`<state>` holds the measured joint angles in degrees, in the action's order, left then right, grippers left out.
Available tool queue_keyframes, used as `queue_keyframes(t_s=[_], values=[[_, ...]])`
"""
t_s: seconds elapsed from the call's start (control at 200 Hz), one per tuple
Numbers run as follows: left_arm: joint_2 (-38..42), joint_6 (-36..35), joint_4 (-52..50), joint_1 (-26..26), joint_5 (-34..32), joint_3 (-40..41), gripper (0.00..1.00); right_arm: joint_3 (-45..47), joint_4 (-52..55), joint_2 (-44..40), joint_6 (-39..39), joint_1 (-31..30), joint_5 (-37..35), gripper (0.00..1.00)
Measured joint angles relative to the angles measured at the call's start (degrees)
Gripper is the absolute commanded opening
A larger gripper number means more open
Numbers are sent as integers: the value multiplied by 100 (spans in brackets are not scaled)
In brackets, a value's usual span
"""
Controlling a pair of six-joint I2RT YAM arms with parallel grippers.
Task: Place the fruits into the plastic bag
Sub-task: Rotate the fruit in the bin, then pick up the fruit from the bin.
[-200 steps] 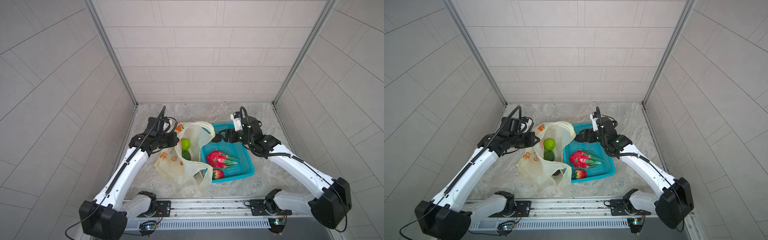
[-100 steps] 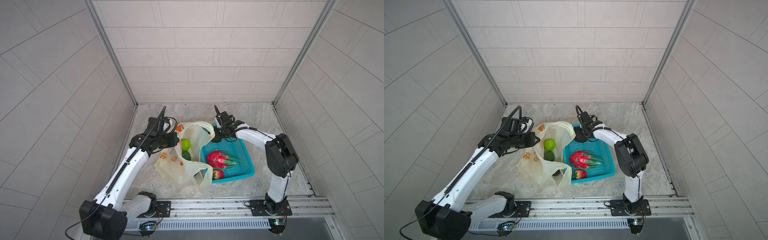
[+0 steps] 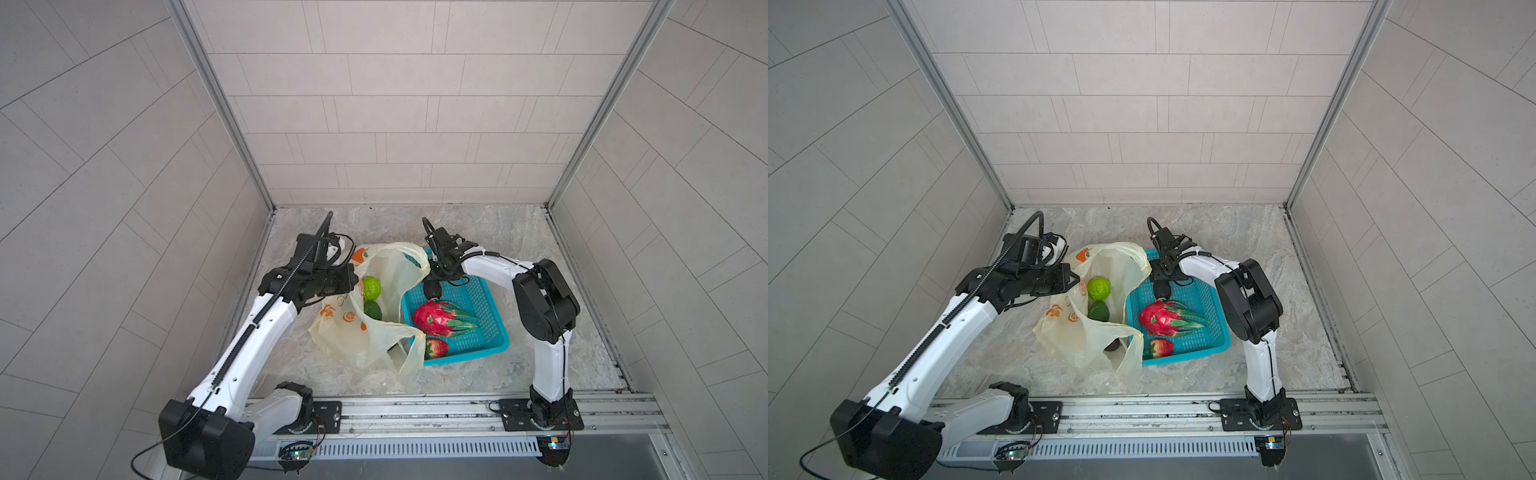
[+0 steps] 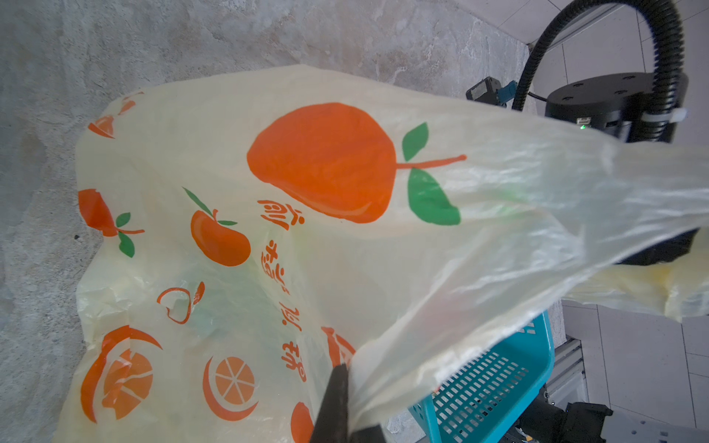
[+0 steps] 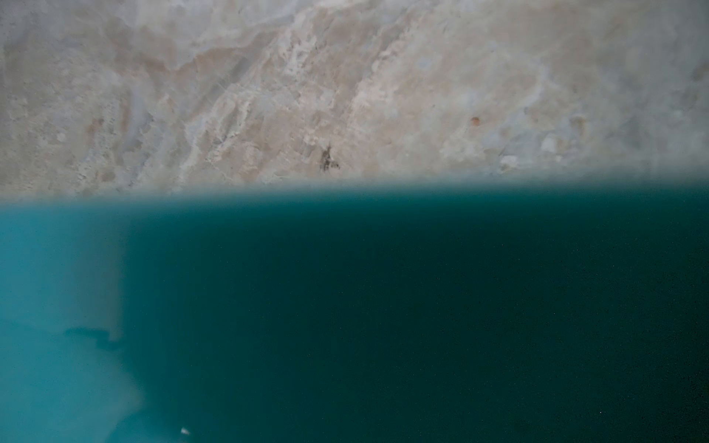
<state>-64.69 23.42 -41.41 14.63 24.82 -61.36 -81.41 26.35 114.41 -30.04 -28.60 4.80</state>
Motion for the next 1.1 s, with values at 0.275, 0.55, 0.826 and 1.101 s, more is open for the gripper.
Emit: queue_keyframes(t_s=[0.275, 0.55, 0.826, 1.101], values=[[0, -13, -2, 0, -2, 0, 0, 671, -664, -330, -133, -26, 122, 72], [0, -11, -2, 0, 0, 0, 0, 1215, -651, -719, -177, -208, 142, 75], [0, 9, -2, 0, 9, 0, 0, 1657, -459, -1095, -127, -461, 81, 80], [-57, 11, -13, 0, 17, 0, 0, 1692, -476, -1091, -20, -457, -83, 54]])
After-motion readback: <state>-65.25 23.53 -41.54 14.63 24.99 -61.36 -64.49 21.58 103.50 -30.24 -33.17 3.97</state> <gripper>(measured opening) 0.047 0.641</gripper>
